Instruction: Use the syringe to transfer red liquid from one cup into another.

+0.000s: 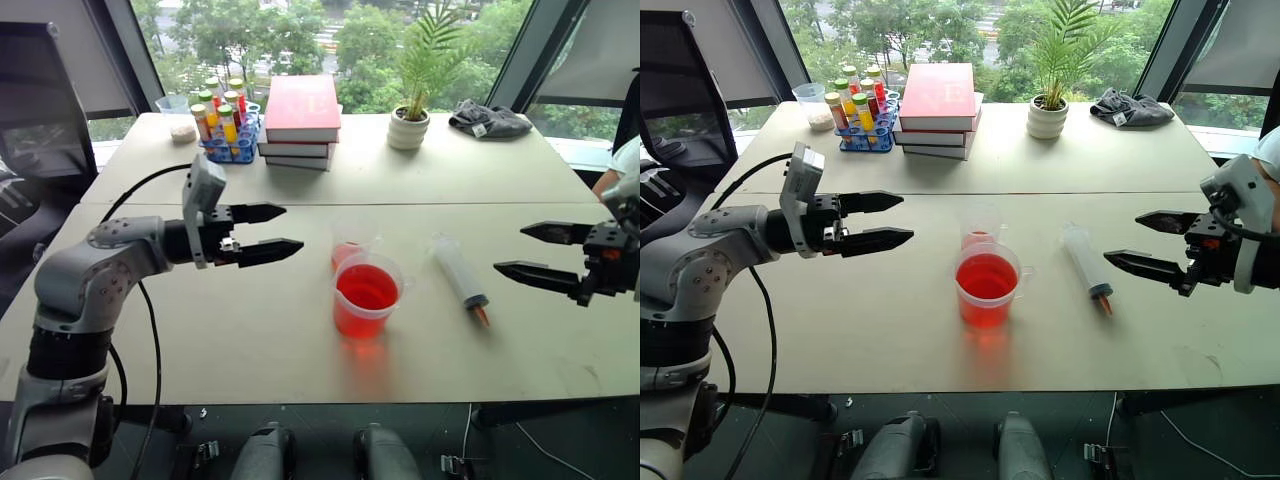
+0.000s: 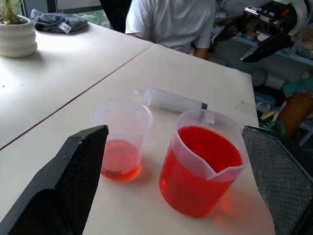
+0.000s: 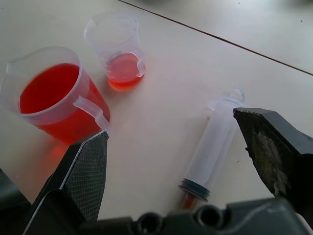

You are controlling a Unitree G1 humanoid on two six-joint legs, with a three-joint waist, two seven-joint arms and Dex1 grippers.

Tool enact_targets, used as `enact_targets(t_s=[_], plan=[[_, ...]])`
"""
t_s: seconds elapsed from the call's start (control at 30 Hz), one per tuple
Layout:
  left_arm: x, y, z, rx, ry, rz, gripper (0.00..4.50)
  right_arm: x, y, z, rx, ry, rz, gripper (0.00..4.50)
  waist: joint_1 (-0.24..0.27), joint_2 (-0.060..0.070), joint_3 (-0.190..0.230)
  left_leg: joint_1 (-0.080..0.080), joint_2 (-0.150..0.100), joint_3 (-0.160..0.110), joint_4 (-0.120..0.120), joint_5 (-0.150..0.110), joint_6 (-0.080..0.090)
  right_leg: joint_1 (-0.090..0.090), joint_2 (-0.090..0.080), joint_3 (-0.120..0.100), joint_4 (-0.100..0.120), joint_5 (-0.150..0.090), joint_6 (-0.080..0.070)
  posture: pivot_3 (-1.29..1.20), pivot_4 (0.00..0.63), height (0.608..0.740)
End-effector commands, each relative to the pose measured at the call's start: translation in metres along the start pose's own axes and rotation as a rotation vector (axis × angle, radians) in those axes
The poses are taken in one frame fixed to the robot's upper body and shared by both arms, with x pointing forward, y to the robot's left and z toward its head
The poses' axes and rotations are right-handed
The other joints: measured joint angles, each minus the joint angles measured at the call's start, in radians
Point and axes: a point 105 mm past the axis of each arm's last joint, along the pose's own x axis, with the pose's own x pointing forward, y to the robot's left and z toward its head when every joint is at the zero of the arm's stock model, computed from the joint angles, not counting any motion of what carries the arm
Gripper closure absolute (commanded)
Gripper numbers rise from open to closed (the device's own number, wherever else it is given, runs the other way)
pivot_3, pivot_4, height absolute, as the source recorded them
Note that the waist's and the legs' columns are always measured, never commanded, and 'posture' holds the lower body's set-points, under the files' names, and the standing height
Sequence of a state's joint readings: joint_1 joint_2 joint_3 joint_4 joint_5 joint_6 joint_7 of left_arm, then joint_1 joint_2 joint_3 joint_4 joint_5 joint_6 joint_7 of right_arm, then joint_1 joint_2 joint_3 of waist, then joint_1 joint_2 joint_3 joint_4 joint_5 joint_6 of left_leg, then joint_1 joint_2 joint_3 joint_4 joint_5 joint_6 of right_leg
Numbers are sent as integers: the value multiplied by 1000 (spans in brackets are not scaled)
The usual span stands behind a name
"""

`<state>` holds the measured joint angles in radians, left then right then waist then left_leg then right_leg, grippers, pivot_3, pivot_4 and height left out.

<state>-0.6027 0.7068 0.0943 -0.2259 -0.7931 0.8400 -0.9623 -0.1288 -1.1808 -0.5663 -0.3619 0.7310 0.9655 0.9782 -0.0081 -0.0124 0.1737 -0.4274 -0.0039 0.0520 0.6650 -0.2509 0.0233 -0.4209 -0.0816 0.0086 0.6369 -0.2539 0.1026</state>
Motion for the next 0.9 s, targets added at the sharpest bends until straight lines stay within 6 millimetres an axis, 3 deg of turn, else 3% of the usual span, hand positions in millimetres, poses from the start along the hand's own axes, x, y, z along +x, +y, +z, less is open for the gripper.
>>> enact_targets(t_s=[0.03,0.37,0.6,0.9], plan=[[-4,-1,12,41,-22,1,0,-7,0,9,-35,-43,-30,15,0,0,0,0,0,0,0,0,0,0,0,0,0,0,0,0,150,740],[-6,2,21,34,-40,9,0,-5,-2,5,-16,-11,-55,15,0,0,0,0,0,0,1,0,0,1,1,0,0,0,0,0,150,740],[-7,2,15,28,-20,18,0,4,1,3,8,15,-63,15,-1,0,0,0,0,0,1,0,0,1,1,0,0,0,0,0,150,740],[1,1,13,35,-34,-3,0,12,-14,-1,82,155,-137,15,-2,0,0,1,0,0,1,0,0,1,0,0,0,-1,-2,0,150,740]])
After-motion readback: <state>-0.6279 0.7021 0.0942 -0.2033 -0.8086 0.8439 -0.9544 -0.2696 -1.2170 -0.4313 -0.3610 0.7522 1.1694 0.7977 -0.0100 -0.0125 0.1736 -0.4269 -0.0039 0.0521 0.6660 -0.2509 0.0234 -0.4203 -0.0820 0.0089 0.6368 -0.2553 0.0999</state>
